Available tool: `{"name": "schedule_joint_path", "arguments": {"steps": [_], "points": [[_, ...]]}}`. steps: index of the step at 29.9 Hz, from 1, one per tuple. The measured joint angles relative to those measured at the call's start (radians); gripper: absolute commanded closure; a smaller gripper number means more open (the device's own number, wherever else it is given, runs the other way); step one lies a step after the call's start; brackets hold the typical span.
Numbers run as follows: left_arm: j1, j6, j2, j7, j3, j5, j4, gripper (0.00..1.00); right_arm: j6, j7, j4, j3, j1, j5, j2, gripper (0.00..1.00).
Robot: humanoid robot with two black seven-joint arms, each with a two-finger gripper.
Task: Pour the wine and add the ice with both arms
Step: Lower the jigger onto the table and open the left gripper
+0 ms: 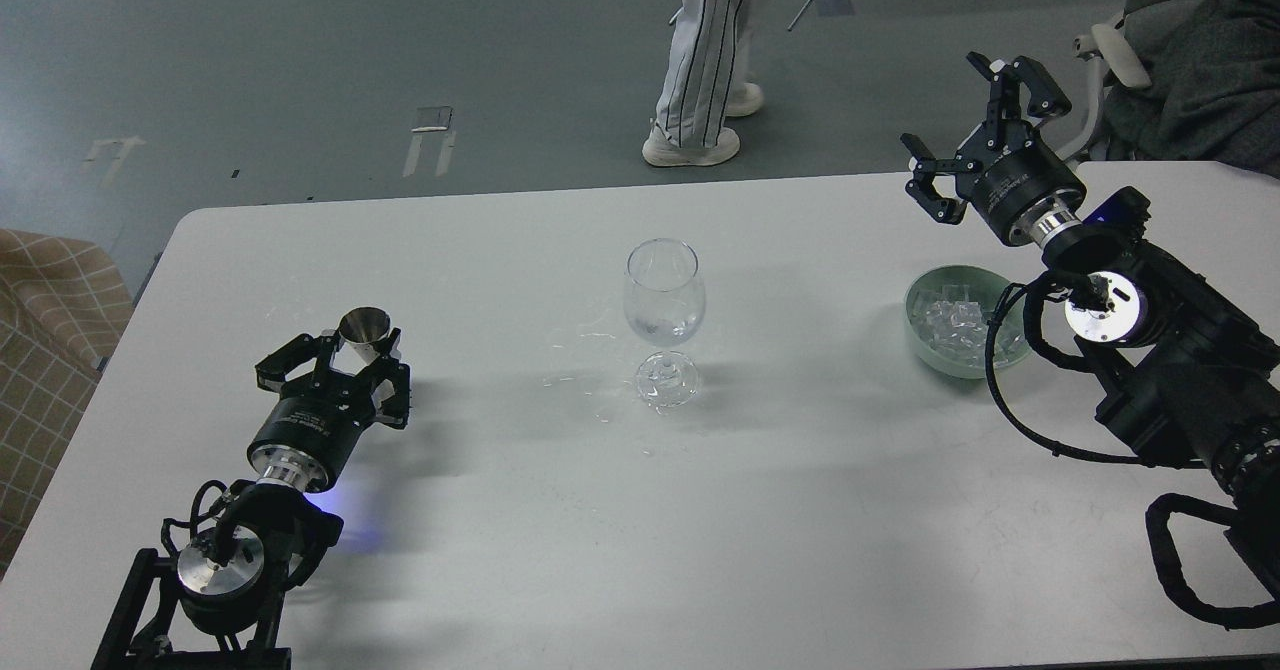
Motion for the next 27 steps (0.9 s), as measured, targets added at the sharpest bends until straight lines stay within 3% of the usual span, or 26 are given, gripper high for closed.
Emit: {"name": "schedule_joint_path", "arguments": {"steps": [5, 11, 19, 25, 27], "points": [[-0.002, 0.000, 0.000, 0.000, 0.000, 0.001, 0.000, 0.51, 0.000, 0.001, 0.000, 0.000, 0.000, 0.000, 0.000, 0.00], [-0.004, 0.001, 0.000, 0.000, 0.000, 0.001, 0.000, 0.38, 0.000, 0.001, 0.000, 0.001, 0.000, 0.000, -0.003, 0.00], [-0.006, 0.001, 0.000, 0.000, 0.000, 0.003, 0.000, 0.37, 0.000, 0.001, 0.000, 0.002, 0.000, 0.000, -0.004, 0.00], [-0.006, 0.000, 0.000, 0.000, 0.000, 0.004, 0.000, 0.29, 0.000, 0.000, 0.000, 0.002, 0.000, 0.000, -0.004, 0.00], [-0.006, 0.000, 0.000, 0.000, 0.000, 0.007, 0.000, 0.20, 0.000, 0.000, 0.000, 0.002, 0.000, 0.000, -0.003, 0.00]]}}
